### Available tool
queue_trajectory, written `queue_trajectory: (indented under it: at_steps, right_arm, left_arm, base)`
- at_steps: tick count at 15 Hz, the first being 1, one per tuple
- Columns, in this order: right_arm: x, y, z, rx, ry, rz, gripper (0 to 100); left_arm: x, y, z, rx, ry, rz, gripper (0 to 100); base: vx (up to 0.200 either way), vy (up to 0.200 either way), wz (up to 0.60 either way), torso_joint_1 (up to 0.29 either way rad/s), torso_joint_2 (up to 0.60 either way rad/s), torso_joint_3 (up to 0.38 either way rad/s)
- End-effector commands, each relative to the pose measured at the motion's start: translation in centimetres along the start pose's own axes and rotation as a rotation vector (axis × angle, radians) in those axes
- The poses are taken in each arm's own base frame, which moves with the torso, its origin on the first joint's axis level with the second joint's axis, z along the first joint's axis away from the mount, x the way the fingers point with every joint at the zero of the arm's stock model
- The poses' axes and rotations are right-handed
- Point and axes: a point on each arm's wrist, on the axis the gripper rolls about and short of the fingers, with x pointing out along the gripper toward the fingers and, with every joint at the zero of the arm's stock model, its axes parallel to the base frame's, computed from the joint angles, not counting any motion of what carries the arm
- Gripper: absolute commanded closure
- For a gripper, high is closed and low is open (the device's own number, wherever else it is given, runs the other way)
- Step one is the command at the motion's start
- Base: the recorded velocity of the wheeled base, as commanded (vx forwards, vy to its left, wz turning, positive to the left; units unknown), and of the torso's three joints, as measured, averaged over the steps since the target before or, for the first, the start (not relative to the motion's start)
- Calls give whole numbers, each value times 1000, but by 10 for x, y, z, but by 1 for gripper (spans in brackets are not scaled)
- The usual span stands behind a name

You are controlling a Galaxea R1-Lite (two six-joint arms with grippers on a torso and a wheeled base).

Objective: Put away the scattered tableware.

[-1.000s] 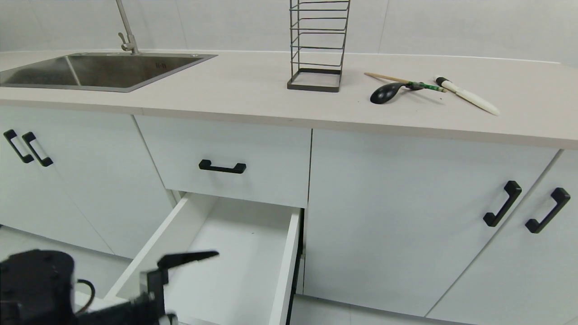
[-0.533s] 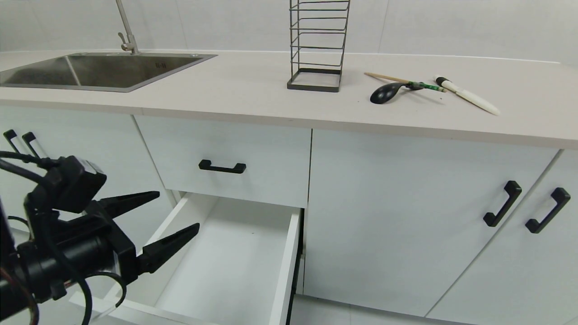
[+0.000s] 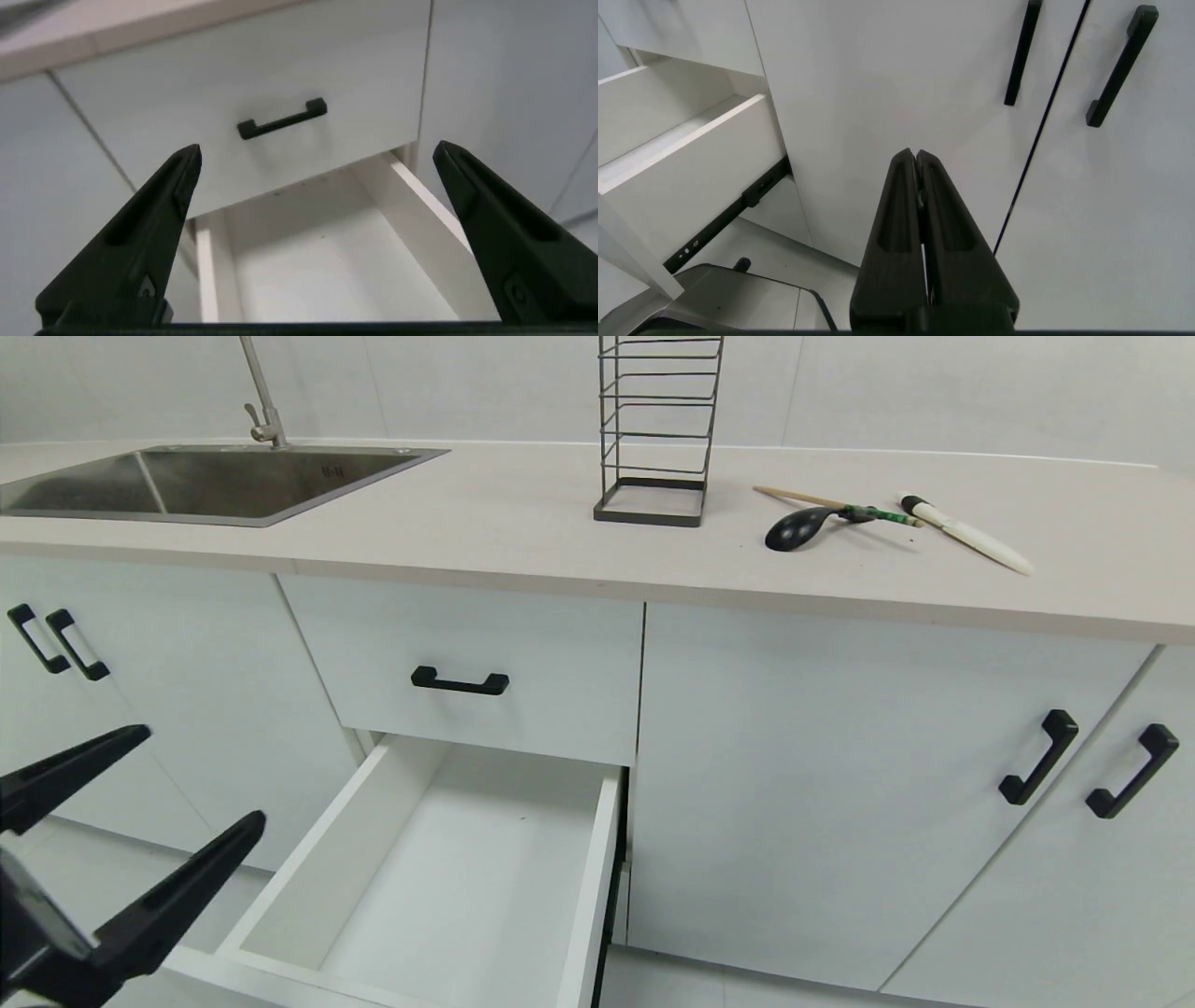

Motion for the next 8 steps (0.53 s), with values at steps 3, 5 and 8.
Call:
queue_trajectory:
  at_steps: [3,5,8]
  right_arm:
    - [0,0,0,1,2,0,100]
    - [0,0,0,-3,2,1,100]
    - [0,0,0,-3,0,5,100]
  left_arm:
    - [-98,-36,-26,50,-123,166,0]
    - [-104,-42,-44,-24,-67,186,0]
    - [-109,-51,-75,-129,130,207,0]
  base:
    - [0,0,0,0,0,0]
    - [0,0,0,0,0,0]
    - [0,0,0,0,0,0]
